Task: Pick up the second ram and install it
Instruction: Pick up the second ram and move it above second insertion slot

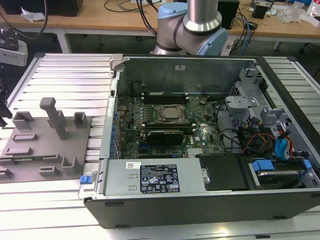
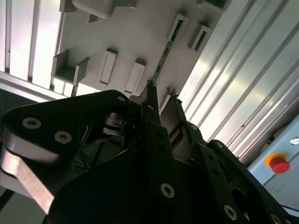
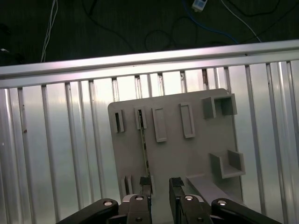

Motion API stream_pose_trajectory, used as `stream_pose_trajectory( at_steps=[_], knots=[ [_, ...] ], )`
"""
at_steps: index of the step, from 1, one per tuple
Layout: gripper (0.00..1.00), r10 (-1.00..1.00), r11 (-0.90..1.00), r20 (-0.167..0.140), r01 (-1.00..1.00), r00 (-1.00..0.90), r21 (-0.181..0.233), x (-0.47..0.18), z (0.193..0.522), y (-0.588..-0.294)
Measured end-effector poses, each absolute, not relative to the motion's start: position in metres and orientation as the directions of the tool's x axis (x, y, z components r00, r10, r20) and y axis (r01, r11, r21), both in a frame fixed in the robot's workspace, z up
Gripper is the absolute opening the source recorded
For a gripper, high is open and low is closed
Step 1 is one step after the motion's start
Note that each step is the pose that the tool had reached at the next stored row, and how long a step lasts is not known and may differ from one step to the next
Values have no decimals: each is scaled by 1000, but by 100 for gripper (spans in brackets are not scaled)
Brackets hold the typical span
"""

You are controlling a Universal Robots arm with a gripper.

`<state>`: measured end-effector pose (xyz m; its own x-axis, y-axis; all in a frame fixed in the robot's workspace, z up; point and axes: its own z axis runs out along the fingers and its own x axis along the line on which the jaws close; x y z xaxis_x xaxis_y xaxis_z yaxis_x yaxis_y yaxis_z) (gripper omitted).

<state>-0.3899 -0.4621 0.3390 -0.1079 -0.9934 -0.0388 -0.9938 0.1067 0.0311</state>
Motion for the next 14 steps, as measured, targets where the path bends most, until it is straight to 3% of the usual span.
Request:
stream_pose_trajectory(
  at_steps=[14],
  knots=[
    [30, -996, 86, -26, -996, -87, 30, -390, 321, -465]
  ],
)
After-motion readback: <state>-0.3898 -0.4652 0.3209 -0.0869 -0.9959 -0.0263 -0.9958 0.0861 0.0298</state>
